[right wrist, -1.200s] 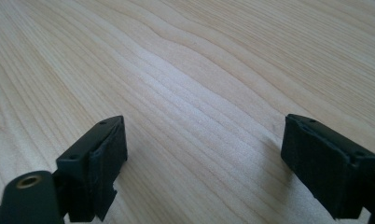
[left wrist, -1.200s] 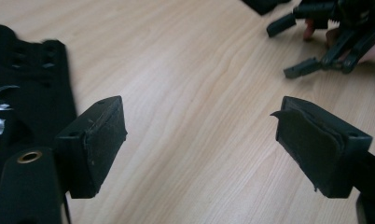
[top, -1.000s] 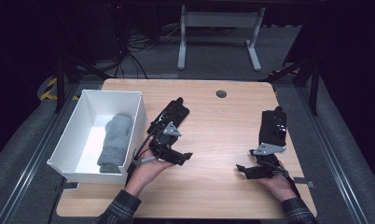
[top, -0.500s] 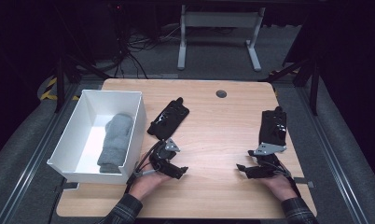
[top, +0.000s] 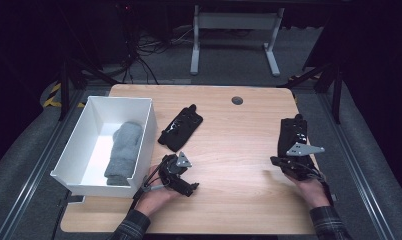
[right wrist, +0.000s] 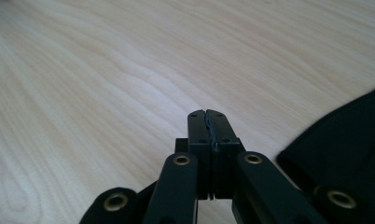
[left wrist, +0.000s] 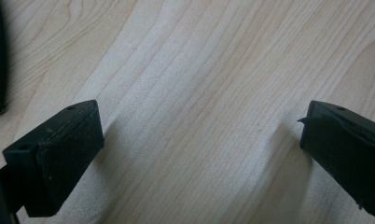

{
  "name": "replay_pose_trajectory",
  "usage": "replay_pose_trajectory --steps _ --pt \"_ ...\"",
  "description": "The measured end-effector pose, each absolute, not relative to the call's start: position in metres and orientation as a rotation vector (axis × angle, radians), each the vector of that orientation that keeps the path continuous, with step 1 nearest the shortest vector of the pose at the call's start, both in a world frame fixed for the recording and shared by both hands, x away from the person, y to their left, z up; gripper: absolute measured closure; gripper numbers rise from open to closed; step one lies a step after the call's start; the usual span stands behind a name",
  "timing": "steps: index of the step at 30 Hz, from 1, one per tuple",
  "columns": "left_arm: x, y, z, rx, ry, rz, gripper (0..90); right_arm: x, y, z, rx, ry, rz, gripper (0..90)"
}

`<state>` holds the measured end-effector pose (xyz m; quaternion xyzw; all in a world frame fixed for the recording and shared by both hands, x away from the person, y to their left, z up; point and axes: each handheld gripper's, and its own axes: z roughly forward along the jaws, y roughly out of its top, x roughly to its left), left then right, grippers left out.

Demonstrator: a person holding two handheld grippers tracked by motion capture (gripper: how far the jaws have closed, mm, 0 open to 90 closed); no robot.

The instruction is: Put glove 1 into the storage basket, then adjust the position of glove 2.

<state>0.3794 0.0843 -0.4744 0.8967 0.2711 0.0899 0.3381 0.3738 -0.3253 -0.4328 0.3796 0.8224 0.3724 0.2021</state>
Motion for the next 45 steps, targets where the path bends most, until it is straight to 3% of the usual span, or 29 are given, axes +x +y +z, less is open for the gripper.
replay_pose_trajectory --steps 9,24,34,45 --pt "0.378 0.086 -0.478 2.301 0.684 0.247 0.1 0.392 -0.352 -0.426 1.131 2.215 1.006 90.0" --pt "0.378 0.086 -0.478 2.297 0.696 0.247 0.2 0.417 -0.395 -0.446 1.305 2.168 0.870 90.0" --pt "0.377 0.086 -0.478 2.297 0.700 0.248 0.1 0.414 -0.390 -0.449 1.280 2.223 0.882 90.0" --pt "0.377 0.086 -0.478 2.296 0.699 0.248 0.1 0.395 -0.356 -0.448 1.158 2.363 0.906 90.0"
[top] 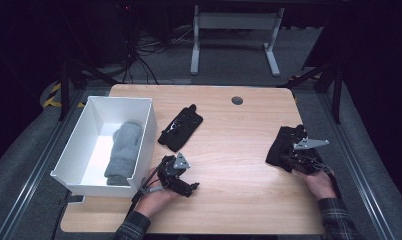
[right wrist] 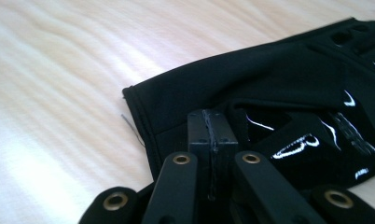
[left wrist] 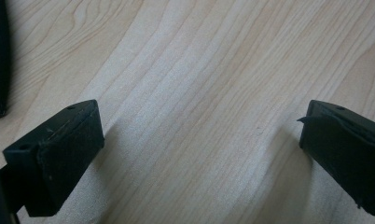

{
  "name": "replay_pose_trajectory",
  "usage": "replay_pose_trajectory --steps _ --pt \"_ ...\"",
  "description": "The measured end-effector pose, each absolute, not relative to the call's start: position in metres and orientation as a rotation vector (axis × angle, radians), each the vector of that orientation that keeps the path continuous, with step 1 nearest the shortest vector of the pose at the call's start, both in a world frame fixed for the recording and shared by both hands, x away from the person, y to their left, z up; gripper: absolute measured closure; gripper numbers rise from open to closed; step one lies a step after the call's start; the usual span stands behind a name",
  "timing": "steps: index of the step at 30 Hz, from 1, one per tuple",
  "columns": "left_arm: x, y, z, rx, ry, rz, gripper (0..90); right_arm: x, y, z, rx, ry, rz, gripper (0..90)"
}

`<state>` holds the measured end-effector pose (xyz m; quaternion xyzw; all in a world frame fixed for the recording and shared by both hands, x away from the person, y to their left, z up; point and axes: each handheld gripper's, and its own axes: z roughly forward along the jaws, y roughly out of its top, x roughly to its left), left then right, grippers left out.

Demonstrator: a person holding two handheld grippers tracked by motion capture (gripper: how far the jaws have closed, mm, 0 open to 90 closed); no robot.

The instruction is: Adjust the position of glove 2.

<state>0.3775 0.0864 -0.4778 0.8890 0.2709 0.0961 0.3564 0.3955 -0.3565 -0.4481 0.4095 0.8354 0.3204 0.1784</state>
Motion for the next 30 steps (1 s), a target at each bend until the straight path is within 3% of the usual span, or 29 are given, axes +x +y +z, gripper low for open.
replay_pose_trajectory --steps 23,30 --pt "0.378 0.086 -0.478 2.297 0.698 0.247 0.0 0.330 -0.312 -0.450 0.937 2.565 0.990 90.0" --pt "0.378 0.086 -0.478 2.298 0.698 0.247 0.0 0.327 -0.314 -0.441 0.924 2.547 1.023 90.0"
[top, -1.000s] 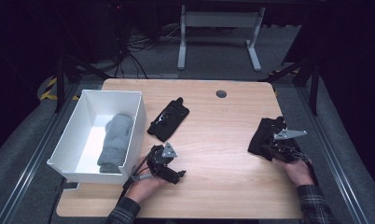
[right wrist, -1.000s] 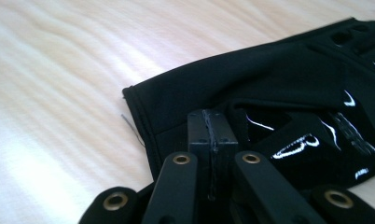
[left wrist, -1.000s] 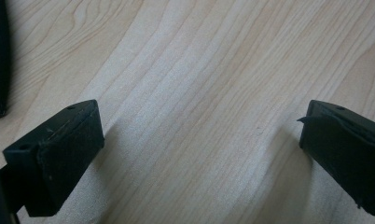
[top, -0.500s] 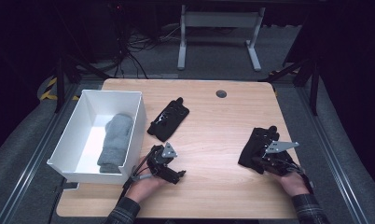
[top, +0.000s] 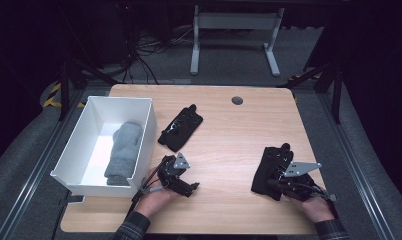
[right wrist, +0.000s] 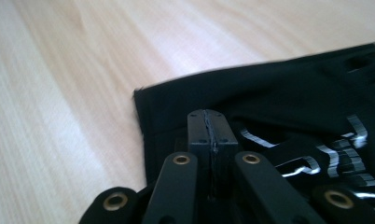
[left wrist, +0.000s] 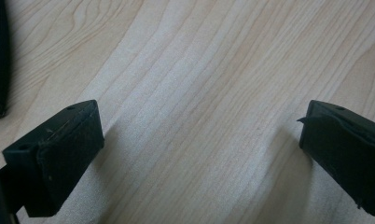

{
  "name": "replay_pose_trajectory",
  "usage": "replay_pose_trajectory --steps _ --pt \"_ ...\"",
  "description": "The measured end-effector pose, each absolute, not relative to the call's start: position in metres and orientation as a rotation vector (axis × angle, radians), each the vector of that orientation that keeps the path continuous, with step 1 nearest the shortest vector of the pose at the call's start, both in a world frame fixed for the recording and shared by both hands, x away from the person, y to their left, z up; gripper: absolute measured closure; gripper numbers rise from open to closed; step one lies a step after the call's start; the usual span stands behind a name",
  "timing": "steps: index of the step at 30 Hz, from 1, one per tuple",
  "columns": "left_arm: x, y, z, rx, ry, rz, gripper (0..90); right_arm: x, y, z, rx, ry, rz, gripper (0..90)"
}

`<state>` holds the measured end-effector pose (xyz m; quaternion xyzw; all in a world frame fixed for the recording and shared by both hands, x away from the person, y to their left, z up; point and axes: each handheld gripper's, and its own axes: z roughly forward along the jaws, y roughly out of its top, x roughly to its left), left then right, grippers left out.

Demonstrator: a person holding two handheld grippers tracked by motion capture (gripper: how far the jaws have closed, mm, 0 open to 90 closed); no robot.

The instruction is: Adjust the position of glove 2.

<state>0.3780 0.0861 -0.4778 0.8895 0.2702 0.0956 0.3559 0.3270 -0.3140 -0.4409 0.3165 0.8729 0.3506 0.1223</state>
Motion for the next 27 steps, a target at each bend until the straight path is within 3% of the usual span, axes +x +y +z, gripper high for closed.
replay_pose_trajectory --steps 9,17,27 --pt "0.379 0.085 -0.478 2.297 0.700 0.251 0.0 0.366 -0.329 -0.429 1.043 2.399 1.021 90.0" --pt "0.379 0.085 -0.478 2.298 0.700 0.251 0.0 0.396 -0.336 -0.444 1.127 2.395 0.926 90.0" --pt "0.379 0.085 -0.478 2.299 0.700 0.247 0.1 0.400 -0.324 -0.451 1.078 2.454 0.932 90.0"
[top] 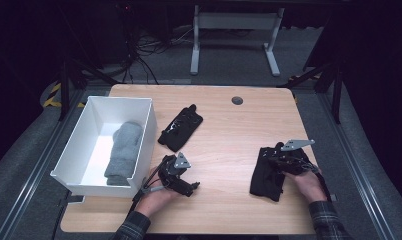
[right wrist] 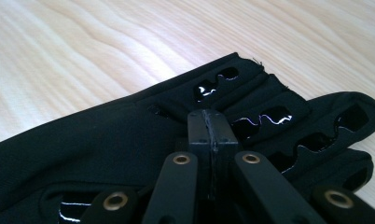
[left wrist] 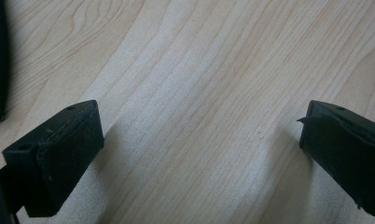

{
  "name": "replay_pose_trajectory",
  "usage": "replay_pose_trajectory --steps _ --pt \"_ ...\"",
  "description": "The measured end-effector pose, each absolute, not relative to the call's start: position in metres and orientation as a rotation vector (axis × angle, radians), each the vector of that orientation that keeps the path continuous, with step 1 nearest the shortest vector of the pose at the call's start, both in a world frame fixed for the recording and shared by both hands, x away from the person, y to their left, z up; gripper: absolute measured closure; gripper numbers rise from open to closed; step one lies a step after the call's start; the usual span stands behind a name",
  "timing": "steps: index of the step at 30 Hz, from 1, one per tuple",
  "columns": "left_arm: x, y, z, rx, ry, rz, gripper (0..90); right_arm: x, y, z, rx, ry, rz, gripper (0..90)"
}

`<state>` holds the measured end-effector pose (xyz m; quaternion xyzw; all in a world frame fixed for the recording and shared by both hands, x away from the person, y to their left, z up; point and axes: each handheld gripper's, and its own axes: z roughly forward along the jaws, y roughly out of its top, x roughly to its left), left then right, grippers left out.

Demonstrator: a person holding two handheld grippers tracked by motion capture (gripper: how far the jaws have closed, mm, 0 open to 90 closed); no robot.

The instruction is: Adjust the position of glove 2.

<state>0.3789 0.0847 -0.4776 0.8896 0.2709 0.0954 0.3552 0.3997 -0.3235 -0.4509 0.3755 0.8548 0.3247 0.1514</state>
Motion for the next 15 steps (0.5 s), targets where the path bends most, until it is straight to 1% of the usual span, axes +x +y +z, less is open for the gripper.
replay_pose_trajectory --steps 15 --pt "0.379 0.084 -0.478 2.299 0.698 0.246 0.0 0.382 -0.280 -0.453 0.826 2.626 0.997 90.0"
